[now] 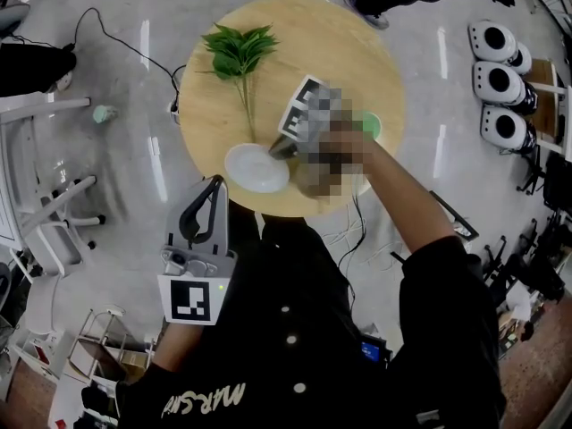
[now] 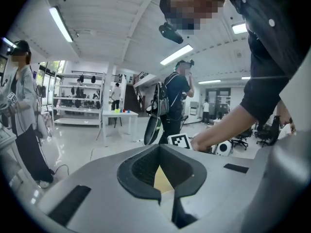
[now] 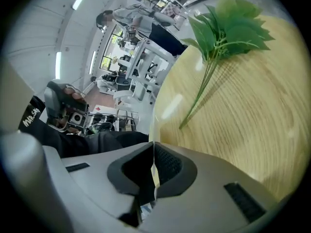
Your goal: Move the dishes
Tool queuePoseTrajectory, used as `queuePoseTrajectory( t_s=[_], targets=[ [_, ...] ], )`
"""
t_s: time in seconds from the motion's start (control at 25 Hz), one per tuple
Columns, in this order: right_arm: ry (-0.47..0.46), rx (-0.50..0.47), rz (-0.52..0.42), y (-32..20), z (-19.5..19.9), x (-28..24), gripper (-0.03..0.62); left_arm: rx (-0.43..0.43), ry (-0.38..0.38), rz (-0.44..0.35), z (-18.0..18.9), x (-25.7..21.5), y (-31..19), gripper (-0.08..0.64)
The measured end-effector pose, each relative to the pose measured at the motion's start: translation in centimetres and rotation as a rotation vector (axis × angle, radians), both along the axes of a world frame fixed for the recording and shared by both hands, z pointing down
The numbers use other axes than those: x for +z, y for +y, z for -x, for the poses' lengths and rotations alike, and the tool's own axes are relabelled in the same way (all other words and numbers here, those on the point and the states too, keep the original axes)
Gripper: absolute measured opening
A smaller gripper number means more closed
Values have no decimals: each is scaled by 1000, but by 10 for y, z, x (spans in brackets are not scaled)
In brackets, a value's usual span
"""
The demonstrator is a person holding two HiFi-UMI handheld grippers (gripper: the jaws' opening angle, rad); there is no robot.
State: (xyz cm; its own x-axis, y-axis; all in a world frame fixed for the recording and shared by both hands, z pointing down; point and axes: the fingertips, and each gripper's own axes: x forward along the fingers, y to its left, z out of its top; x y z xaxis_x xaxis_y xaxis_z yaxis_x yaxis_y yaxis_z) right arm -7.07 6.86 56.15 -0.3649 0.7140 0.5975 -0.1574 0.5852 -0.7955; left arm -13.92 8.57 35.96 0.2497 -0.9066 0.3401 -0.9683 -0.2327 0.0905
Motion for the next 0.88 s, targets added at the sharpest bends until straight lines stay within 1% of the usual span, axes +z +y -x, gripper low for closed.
queuePoseTrajectory(
  t_s=[0.12, 0.32, 0.72, 0.88],
  targets=[
    [17, 15, 18, 0, -1, 9, 9, -2, 2, 9, 0, 3, 2, 17],
    [59, -7, 1, -3, -6, 26, 9, 2, 6, 19, -3, 9, 4, 17],
    [130, -13, -11, -11, -18, 49, 14, 13, -1, 39, -8, 17, 7, 17],
    [166, -41, -33, -15, -27, 54, 17, 17, -2, 43, -12, 19, 7, 17]
  ],
)
